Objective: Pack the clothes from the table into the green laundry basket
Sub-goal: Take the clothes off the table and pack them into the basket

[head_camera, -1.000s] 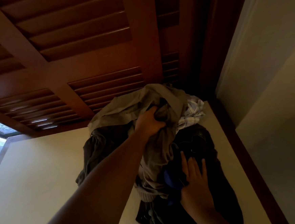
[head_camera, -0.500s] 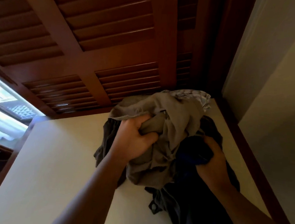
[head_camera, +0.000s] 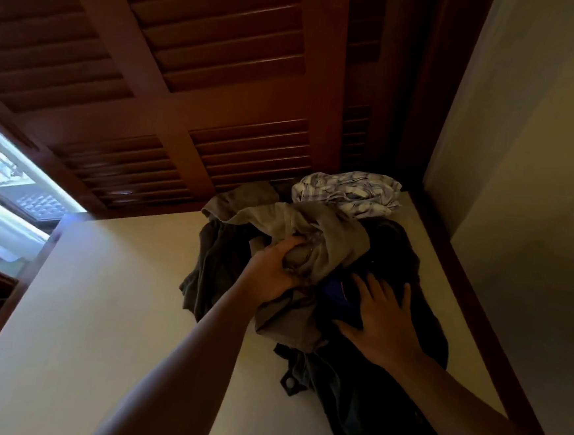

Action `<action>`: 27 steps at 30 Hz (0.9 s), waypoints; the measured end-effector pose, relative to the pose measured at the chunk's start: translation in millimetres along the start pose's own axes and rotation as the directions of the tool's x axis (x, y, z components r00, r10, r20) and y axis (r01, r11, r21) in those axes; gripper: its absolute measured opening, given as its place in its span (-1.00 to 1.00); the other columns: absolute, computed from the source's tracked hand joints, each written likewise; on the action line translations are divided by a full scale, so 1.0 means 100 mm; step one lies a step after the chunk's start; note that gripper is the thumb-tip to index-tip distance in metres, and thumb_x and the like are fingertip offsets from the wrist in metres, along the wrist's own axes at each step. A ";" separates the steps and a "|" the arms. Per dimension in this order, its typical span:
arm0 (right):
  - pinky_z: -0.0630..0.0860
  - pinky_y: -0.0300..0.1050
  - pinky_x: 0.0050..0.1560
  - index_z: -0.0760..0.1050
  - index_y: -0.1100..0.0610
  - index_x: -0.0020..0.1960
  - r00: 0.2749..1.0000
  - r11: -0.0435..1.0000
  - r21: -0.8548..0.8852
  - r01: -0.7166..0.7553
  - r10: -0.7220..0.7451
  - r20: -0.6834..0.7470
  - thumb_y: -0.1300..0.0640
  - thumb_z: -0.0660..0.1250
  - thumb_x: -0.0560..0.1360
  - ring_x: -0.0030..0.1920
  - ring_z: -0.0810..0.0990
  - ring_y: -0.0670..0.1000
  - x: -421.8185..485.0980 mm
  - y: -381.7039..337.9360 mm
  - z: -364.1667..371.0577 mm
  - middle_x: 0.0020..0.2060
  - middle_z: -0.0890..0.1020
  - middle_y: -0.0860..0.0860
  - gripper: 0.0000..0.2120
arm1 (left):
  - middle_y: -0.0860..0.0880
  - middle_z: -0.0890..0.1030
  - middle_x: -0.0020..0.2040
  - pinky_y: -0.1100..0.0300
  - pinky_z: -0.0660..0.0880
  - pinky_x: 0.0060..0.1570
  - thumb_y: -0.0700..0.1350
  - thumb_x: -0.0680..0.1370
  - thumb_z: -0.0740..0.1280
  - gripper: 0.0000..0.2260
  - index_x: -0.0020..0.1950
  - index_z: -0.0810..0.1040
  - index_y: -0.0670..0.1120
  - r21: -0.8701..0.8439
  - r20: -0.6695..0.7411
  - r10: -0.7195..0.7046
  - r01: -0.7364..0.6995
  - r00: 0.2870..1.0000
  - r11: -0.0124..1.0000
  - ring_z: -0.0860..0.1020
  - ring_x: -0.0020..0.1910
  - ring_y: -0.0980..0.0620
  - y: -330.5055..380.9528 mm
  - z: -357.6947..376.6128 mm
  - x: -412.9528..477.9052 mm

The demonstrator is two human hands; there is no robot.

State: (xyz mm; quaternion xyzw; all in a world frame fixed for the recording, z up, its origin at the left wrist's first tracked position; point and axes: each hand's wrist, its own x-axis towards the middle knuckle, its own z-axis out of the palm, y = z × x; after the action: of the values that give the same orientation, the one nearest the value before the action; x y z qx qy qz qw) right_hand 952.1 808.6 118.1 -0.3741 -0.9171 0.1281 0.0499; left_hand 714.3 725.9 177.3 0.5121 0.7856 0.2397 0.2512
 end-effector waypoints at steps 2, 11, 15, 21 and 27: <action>0.21 0.39 0.47 0.32 0.09 0.50 1.000 0.998 0.051 0.022 -0.021 -0.017 -0.17 0.39 0.47 0.36 0.47 0.23 -0.01 -0.07 -0.03 0.37 0.49 0.10 -0.31 | 0.06 0.52 0.41 0.00 0.47 0.41 0.16 0.43 0.55 -0.34 0.49 0.41 0.20 0.008 -0.070 0.045 -0.044 0.997 0.999 0.52 0.36 0.02 0.02 -0.05 -0.18; 0.50 -0.09 0.16 0.41 0.16 0.40 0.936 0.775 0.592 0.221 0.002 -0.352 0.39 0.41 0.46 0.20 0.59 0.18 -0.24 -0.86 -0.52 0.21 0.58 0.14 -0.45 | 0.13 0.66 0.21 0.28 0.59 0.17 -0.04 0.42 0.63 -0.39 0.44 0.52 0.12 -0.239 -0.499 -0.020 -0.116 0.866 0.964 0.64 0.14 0.25 0.11 -0.36 -1.49; 0.49 -0.15 0.25 0.41 0.19 0.39 0.919 0.679 0.660 0.320 -0.051 -0.392 0.42 0.42 0.44 0.21 0.59 0.16 -0.38 -1.47 -0.57 0.20 0.59 0.19 -0.45 | 0.07 0.68 0.23 0.21 0.60 0.16 -0.14 0.44 0.63 -0.42 0.43 0.55 0.04 -0.266 -0.640 -0.034 -0.180 0.768 0.947 0.66 0.17 0.16 0.04 -0.55 -2.15; 0.43 -0.42 0.20 0.48 0.24 0.32 0.896 0.617 0.657 0.434 -0.217 -0.388 0.38 0.43 0.44 0.10 0.59 -0.01 -0.71 -2.52 -0.39 0.19 0.60 0.14 -0.54 | 0.03 0.65 0.25 0.25 0.57 0.19 -0.12 0.50 0.59 -0.46 0.45 0.53 -0.03 -0.183 -0.754 -0.074 -0.100 0.653 0.978 0.64 0.21 0.13 -0.34 -0.85 -3.35; 0.45 -0.36 0.19 0.49 0.19 0.32 0.852 0.507 0.703 0.499 -0.437 -0.289 0.32 0.39 0.51 0.09 0.56 -0.07 -1.37 -3.68 0.07 0.16 0.60 0.11 -0.61 | 0.08 0.66 0.23 0.10 0.59 0.21 -0.08 0.51 0.58 -0.52 0.40 0.56 0.07 -0.271 -0.831 -0.255 0.042 0.495 0.962 0.65 0.18 0.13 -0.84 -0.89 -4.77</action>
State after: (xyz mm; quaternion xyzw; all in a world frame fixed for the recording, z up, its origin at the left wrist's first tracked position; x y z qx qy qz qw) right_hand 801.3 458.4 211.8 -0.0609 -0.8412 0.4658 0.2677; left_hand 766.6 244.0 263.0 0.2254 0.8168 0.5220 -0.0975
